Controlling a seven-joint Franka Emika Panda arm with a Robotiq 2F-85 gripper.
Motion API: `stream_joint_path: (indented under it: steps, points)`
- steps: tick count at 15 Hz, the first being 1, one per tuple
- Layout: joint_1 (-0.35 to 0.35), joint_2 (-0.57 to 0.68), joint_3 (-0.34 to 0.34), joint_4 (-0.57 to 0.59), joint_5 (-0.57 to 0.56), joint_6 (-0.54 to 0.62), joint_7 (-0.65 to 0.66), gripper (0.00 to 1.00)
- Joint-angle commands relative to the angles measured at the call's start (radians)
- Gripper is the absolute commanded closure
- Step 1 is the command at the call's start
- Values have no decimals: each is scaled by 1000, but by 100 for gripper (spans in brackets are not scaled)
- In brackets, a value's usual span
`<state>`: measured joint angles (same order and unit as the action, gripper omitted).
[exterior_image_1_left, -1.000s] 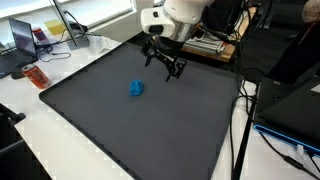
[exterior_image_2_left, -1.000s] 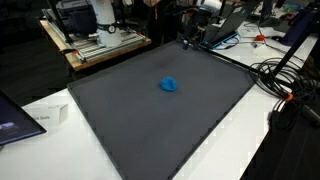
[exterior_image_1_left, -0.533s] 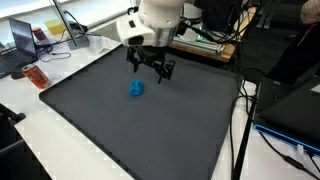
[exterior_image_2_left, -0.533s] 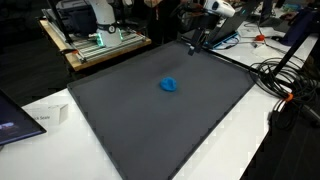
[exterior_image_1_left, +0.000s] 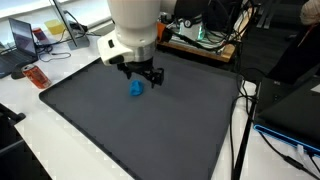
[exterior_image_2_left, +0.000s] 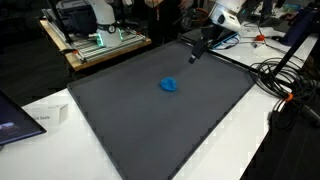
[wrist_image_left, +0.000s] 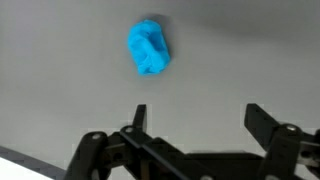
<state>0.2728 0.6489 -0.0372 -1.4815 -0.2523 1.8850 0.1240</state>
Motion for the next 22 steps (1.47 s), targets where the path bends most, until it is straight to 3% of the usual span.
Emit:
stream_joint_path:
  steps: [1,12,22]
  points:
    - [-57,100,44,167,44,-116,-58,0]
    - [-179,294,96,505,189,-363,-234,0]
    - [-325,369,139,583,366,-361,-332,0]
